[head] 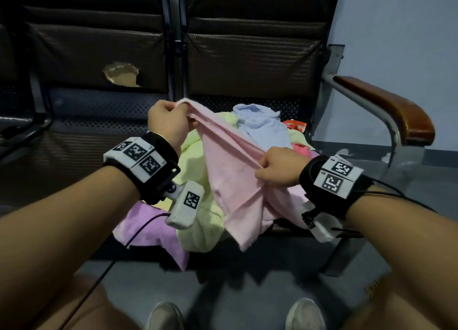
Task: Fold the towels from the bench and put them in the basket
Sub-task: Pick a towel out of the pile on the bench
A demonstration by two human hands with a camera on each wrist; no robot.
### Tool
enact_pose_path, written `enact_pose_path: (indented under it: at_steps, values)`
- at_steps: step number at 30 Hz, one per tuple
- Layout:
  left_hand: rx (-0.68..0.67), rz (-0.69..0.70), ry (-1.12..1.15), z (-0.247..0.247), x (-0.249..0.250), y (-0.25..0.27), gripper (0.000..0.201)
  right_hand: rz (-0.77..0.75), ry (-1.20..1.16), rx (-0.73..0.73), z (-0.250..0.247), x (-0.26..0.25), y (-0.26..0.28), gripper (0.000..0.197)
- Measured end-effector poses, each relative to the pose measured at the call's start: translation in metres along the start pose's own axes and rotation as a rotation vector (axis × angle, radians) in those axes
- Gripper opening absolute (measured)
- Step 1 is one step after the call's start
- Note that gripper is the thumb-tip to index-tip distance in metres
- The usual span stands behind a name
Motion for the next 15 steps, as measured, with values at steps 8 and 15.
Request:
enact_pose_path:
  at_steps: [8, 15]
  values:
    - [0.005, -0.052, -0.052, -0.008, -0.012, -0.011, 0.012, 0.089, -0.323, 0.382, -0.043, 0.031, 0.006, 0.028]
    - [0.006, 0.016, -0.213, -0.020, -0.019, -0.023, 0.013, -0.157, -0.072, 0.217, -0.027, 0.040, 0.015, 0.015]
Point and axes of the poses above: each hand's wrist, its own y-axis away from the middle knuckle, its own z-axis out of the palm, x = y × z, the point moved 7 cm from there along -y, towards the middle knuckle, and after that the axes turned 3 degrees about x, right-handed, at the moved point
